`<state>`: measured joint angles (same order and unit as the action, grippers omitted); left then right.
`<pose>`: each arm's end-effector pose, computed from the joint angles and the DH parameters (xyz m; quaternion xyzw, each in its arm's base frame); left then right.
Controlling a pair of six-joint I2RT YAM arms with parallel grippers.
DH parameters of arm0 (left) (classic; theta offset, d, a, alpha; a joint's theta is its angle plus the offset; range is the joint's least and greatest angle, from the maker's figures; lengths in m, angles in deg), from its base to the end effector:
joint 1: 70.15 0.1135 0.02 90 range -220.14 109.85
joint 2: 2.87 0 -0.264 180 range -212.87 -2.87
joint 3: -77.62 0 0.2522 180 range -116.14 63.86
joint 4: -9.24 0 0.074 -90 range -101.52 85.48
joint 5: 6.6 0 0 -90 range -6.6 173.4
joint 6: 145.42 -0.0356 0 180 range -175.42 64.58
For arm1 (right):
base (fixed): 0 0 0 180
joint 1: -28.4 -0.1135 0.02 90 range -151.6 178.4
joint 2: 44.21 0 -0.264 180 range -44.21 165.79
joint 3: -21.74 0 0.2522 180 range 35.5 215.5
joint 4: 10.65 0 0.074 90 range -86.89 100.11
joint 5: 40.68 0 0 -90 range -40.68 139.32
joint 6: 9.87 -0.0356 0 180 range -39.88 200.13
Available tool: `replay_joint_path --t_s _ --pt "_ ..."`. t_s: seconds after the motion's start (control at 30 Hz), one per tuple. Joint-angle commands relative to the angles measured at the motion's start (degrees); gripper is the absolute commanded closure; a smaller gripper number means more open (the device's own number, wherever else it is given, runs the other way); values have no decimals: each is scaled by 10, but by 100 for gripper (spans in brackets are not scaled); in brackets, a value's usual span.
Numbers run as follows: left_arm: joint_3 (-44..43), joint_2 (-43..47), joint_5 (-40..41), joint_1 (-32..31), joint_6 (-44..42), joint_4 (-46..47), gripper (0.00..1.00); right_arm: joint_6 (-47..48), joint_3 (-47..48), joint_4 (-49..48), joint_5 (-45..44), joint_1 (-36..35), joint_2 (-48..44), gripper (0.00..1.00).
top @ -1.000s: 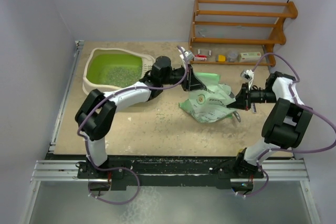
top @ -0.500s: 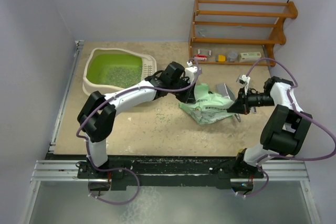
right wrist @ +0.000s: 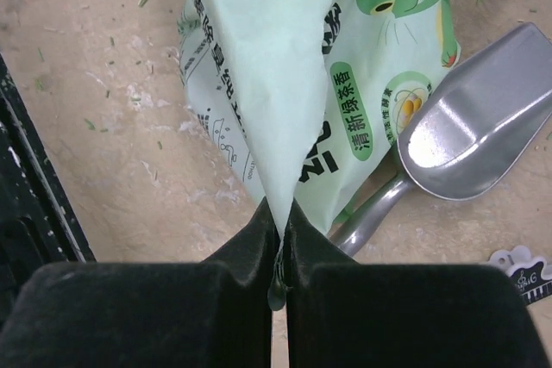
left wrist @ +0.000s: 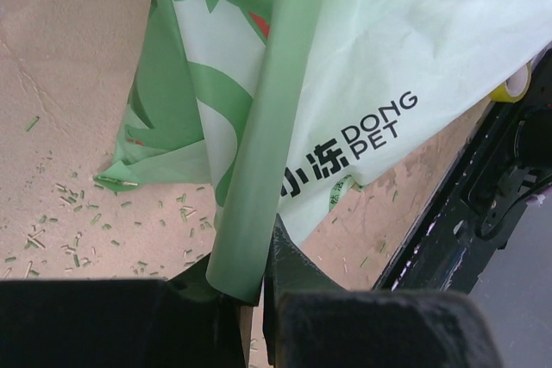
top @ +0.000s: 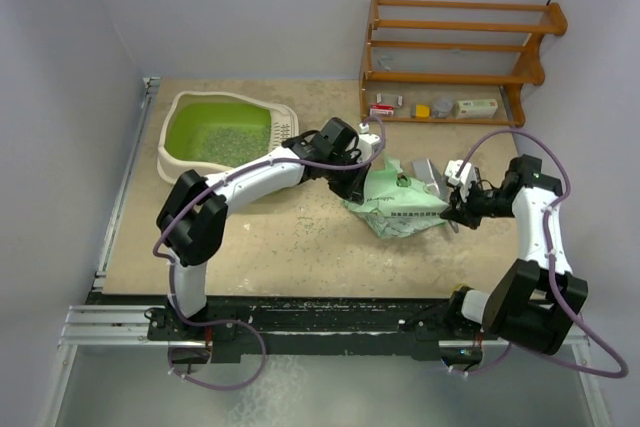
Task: Fill the litter box with clean litter
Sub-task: Adjust the cat litter bag at the center of the board.
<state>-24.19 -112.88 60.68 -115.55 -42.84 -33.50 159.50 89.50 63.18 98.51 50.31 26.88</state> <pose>0.2902 -0.3139 0.2426 0.3242 0.8678 -0.3212 0.1967 0.2029 -0.0526 0.2538 -0.4751 0.7700 0.1837 0.3843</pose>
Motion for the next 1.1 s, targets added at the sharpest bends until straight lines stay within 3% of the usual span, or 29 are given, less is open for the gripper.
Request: replay_joint_path --t_s 0.0,0.2,0.3,0.43,0.5,0.6,0.63,0.67,0.9,0.97,1.07 --pt "-31 -11 6 8 -49 -73 97 60 -11 -14 -85 12 1 96" --pt "-38 47 19 -3 -106 -72 97 62 42 47 -32 12 80 97" --pt "-34 84 80 -10 -128 -89 97 62 63 64 -11 12 101 97" --pt "-4 156 167 -18 -163 -68 83 62 62 69 9 12 101 98" --pt "12 189 188 -27 -189 -48 84 62 59 71 12 11 99 98" --pt "55 228 225 -77 -242 12 80 62 58 76 12 12 99 98" --pt "72 238 239 -102 -273 34 75 62 58 78 12 12 101 98" --pt "90 244 253 -130 -299 62 63 62 59 80 12 12 105 98" --pt "135 176 358 -262 -443 166 57 62 64 86 17 11 115 99" --pt "174 167 390 -284 -487 230 54 62 68 90 22 12 115 99" --pt "245 157 459 -300 -557 402 46 62 77 100 27 11 115 98"
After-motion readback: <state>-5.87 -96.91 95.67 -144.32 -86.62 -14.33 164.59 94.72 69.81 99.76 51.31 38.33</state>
